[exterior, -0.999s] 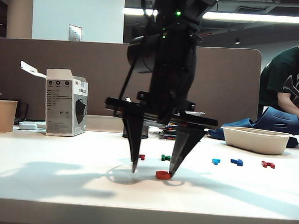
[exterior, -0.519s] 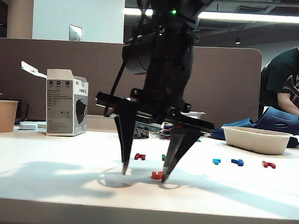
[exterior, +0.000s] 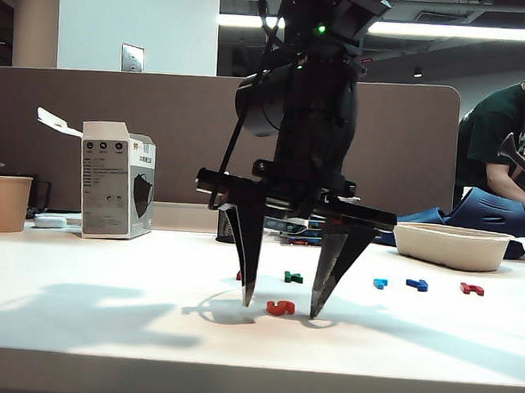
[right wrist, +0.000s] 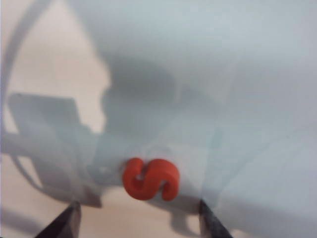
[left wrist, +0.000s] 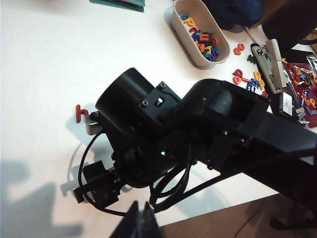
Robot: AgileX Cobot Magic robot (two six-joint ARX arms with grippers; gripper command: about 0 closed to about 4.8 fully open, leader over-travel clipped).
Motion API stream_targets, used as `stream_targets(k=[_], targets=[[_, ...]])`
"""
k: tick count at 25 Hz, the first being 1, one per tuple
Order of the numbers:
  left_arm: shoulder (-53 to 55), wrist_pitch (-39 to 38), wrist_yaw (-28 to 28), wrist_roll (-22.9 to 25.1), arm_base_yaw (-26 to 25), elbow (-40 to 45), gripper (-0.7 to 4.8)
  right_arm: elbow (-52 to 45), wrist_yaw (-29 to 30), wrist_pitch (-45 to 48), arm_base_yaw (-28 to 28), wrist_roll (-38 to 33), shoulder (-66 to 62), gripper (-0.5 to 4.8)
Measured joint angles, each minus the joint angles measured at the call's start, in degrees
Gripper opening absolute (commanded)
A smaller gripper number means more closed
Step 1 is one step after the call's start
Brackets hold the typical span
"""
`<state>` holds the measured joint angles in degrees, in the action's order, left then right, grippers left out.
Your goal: Select the appropriate letters from the row of letter magnets placed on the table to arrange into the word "sky".
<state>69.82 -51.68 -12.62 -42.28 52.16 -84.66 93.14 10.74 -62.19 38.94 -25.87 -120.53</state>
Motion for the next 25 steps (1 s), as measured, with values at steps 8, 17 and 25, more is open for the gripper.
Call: stream_targets(k=[8, 17, 25], targets=[[0.00, 0.00, 0.00, 0.00, 0.00, 0.00, -0.05, -0.02, -0.22, 2.27, -0.39, -0.02, 0.09, 3.06], [0.00, 0.00, 0.00, 0.00, 0.00, 0.00, -0.05, 0.00, 4.17, 4.74, -0.87, 0.07, 0.07, 3.06], [0.00, 0.00, 0.00, 0.00, 0.00, 0.00, -0.05, -0.15, 7.10, 8.55, -0.90, 0.44, -0.13, 3.06]])
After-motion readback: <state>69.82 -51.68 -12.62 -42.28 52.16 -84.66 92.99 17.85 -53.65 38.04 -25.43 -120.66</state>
